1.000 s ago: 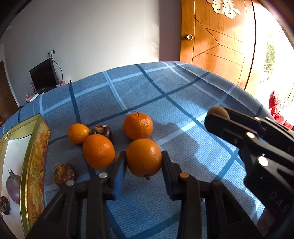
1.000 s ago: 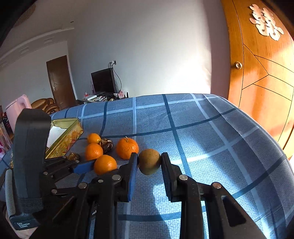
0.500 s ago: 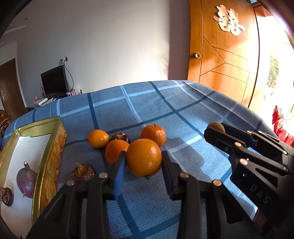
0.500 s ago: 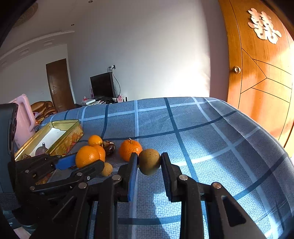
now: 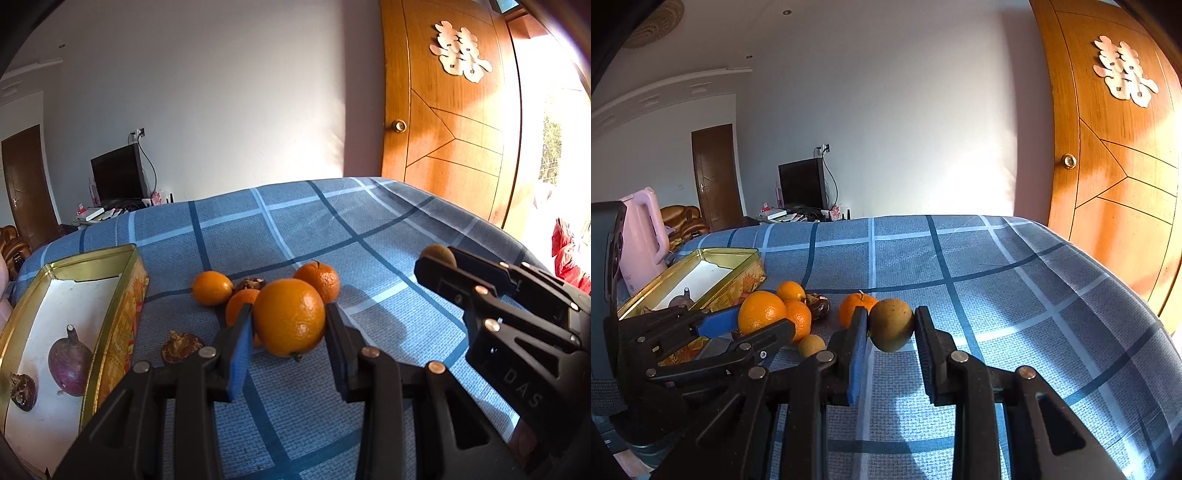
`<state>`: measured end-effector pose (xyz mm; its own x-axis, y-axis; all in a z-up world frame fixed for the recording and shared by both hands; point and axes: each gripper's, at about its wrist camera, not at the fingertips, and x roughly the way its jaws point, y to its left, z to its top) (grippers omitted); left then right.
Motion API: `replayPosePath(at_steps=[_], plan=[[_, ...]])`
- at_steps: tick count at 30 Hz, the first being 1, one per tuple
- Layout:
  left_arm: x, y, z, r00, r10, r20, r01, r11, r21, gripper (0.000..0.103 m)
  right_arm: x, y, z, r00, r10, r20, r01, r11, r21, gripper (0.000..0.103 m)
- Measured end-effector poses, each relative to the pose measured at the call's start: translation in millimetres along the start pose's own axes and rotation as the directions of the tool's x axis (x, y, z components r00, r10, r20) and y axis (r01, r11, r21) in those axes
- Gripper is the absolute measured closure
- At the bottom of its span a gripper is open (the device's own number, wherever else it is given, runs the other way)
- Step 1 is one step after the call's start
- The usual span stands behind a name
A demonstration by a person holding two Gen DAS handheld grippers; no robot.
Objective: Organize fruits
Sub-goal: 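Carry the orange in the left gripper and the small fruit in the right gripper toward the tray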
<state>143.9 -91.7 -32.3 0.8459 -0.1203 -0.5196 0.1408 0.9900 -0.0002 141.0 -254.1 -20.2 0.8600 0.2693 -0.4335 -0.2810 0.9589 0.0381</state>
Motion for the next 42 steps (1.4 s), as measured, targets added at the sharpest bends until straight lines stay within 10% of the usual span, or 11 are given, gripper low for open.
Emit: replayPosePath(at_steps=[42], plan=[[-47,12,-14,0.984,0.096,0.152,-0.093,0.995,-0.028,0.064,-25,11,-1,0.989,0.044,0.139,-0.035,0.997,-0.072,0.075]])
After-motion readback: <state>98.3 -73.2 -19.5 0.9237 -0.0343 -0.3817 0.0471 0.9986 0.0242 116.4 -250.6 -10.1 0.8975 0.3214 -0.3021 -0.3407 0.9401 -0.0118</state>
